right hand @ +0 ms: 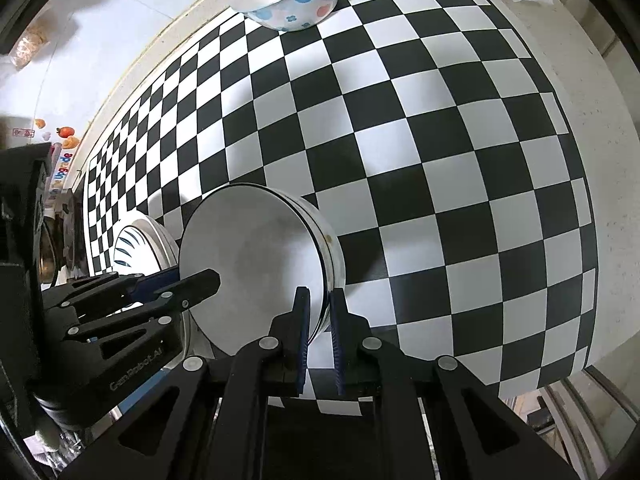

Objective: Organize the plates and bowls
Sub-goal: 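Lower the held bowl into the other white bowl and open both tools, then grip the rim of the two nested white bowls with both tools and lift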

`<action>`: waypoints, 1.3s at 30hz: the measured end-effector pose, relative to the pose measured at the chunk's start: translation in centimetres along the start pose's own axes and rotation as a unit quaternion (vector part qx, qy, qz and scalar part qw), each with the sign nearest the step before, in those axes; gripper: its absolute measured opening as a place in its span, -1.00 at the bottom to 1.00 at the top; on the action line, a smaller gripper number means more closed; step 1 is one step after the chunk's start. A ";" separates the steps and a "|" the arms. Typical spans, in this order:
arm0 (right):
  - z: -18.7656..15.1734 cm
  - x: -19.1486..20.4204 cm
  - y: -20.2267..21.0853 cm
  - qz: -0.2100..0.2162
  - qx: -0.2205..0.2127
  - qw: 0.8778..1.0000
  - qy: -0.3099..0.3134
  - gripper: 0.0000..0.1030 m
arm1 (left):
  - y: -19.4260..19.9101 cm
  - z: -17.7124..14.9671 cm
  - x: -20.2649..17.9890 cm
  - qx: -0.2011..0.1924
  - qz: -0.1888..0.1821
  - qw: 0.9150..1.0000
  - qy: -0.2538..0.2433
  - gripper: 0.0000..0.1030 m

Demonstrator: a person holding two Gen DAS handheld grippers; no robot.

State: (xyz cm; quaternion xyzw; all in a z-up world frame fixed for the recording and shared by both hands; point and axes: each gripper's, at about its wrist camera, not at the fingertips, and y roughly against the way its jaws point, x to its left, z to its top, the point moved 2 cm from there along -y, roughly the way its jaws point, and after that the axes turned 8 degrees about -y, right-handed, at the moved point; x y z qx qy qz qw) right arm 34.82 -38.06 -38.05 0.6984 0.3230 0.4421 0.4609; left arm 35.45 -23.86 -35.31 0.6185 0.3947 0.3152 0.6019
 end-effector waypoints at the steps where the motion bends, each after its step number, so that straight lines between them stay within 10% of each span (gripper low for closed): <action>1: 0.0 0.0 0.0 -0.001 0.000 1.000 0.001 -0.78 | 0.0 0.0 0.0 0.000 0.003 1.000 -0.002 -0.66; 34: -2.1 0.7 2.7 -0.009 0.005 0.999 0.034 -0.74 | 5.8 -1.5 -0.4 -0.065 0.000 0.998 0.012 -0.49; 39: -2.1 0.7 4.3 -0.002 0.010 0.999 0.038 0.19 | 8.1 -0.3 -0.1 -0.085 -0.029 0.996 0.028 -0.46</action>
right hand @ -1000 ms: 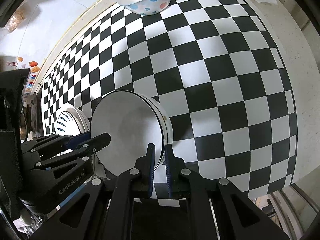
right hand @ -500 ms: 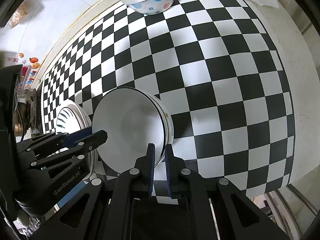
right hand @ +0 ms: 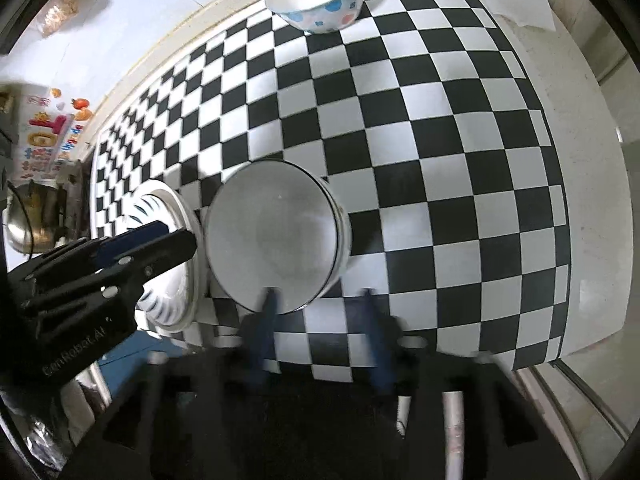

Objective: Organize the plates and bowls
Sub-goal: 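Grip the rim of the two nested white bowls with both tools and lift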

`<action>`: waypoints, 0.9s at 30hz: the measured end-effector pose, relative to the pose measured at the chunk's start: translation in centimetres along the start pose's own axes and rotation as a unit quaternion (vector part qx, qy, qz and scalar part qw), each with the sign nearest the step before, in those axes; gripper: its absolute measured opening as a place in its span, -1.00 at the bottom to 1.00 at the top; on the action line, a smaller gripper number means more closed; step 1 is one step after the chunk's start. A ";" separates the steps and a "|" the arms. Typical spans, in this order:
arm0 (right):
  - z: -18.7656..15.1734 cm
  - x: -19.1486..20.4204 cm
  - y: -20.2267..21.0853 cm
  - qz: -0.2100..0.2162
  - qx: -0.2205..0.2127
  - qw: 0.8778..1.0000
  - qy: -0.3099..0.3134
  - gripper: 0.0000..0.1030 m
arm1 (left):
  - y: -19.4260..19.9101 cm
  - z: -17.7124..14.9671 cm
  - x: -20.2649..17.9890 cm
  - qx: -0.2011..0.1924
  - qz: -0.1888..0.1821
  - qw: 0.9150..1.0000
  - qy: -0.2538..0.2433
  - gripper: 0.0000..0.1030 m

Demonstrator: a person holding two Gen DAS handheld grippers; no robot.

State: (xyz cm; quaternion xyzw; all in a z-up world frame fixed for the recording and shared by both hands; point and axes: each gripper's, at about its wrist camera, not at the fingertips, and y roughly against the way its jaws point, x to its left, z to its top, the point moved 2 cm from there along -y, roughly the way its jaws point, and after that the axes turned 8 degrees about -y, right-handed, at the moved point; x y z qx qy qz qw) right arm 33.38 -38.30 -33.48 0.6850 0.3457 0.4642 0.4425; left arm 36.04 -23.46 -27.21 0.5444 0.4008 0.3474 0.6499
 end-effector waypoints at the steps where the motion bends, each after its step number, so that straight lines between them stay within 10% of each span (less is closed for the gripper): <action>1: 0.2 0.0 0.4 0.008 -0.002 1.000 -0.001 0.19 | 0.3 0.6 0.0 -0.004 -0.001 1.000 0.001 -0.46; 12: 12.6 -1.2 5.0 0.042 -0.084 0.995 -0.042 0.22 | -1.1 13.7 3.6 -0.022 -0.004 0.999 0.038 -0.46; 23: 28.2 -1.1 -0.9 0.029 -0.065 0.995 -0.076 0.21 | -8.9 23.6 8.5 0.031 -0.040 0.995 0.088 -0.46; 27: 31.6 -1.5 -3.6 0.031 -0.049 0.994 -0.095 -0.11 | -11.5 25.2 9.5 0.050 -0.046 0.993 0.092 -0.46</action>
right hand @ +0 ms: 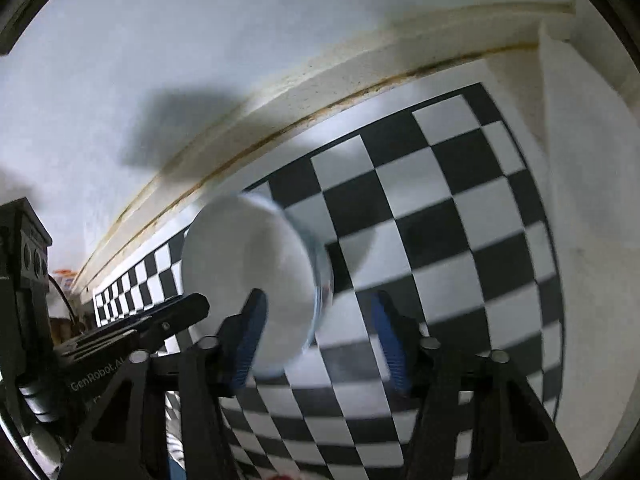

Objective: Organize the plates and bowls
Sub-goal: 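Grip the rim of the two nested white bowls with both tools and lift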

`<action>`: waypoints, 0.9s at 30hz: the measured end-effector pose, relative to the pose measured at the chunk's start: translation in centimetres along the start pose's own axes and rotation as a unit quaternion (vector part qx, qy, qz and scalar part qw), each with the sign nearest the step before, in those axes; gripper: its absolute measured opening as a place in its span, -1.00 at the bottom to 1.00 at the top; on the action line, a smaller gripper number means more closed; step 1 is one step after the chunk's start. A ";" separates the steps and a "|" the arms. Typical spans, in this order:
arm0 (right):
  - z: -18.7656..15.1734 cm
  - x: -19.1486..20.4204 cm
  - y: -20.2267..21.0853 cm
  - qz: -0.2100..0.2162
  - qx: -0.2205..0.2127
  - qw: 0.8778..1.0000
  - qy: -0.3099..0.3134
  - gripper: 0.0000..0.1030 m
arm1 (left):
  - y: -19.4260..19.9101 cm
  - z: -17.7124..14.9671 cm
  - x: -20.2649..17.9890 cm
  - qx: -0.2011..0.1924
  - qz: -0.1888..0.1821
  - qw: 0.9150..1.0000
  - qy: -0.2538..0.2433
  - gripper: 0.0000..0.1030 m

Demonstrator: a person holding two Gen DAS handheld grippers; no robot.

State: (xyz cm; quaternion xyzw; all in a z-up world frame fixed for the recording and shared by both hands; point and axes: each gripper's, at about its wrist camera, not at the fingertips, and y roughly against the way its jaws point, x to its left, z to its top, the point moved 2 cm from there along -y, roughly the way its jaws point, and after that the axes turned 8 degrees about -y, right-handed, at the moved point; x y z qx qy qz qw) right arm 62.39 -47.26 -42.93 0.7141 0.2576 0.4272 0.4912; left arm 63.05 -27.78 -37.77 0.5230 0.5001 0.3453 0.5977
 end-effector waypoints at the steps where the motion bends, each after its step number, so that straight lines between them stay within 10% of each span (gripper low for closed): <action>1: 0.4 -0.1 -0.5 0.000 0.003 1.000 -0.002 -0.19 | -0.4 0.2 0.1 0.003 -0.001 1.000 -0.002 -0.47; 5: 1.4 0.1 -2.3 -0.009 0.019 1.000 -0.004 -0.75 | -1.2 0.3 -0.2 0.000 -0.001 1.000 -0.013 -0.78; 27: -7.4 1.5 5.7 0.004 -0.024 0.999 0.041 -0.79 | 7.8 -9.1 -4.0 -0.070 0.009 0.995 -0.064 -0.78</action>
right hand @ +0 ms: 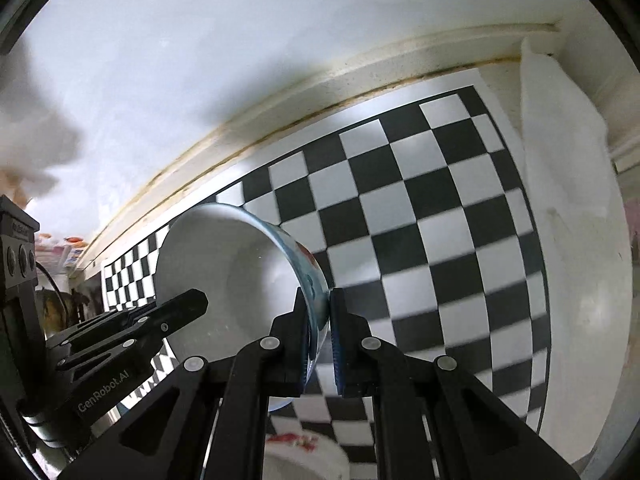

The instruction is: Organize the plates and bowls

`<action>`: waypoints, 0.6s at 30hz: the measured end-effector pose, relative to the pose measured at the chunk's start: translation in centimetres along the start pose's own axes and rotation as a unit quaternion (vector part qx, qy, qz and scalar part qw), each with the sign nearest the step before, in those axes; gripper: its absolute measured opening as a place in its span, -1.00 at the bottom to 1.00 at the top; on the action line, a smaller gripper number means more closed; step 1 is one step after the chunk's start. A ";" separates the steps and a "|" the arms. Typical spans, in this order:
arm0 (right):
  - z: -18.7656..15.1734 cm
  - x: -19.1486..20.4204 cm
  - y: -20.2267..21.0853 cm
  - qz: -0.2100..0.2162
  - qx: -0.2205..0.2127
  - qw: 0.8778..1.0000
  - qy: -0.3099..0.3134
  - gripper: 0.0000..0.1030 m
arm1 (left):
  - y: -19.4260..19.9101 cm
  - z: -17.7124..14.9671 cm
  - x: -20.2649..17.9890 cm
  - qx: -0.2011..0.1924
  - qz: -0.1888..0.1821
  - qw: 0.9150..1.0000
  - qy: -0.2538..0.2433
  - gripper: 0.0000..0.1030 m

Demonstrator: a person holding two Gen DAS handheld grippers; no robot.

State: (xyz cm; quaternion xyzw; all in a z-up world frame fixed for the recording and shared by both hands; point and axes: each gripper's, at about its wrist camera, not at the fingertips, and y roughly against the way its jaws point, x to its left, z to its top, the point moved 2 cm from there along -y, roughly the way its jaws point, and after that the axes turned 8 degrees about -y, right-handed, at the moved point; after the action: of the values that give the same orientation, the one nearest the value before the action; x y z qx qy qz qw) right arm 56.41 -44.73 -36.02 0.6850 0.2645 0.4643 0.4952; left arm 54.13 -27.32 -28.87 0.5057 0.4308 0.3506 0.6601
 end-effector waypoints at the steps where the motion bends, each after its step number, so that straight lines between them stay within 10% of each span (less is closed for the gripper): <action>1: -0.7 0.0 0.7 0.002 -0.004 1.000 0.001 -0.79 | 0.6 -0.7 -0.2 -0.003 -0.001 1.000 -0.003 -0.78; 18: -17.4 -0.7 5.3 0.012 -0.009 1.000 0.014 -0.79 | 5.0 -14.8 -1.3 0.005 -0.007 1.000 -0.024 -0.78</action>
State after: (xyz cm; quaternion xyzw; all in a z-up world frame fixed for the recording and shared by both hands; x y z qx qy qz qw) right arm 39.94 -39.70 -29.98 0.6771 0.2590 0.4822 0.4919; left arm 39.86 -21.90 -25.46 0.5141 0.4205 0.3317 0.6700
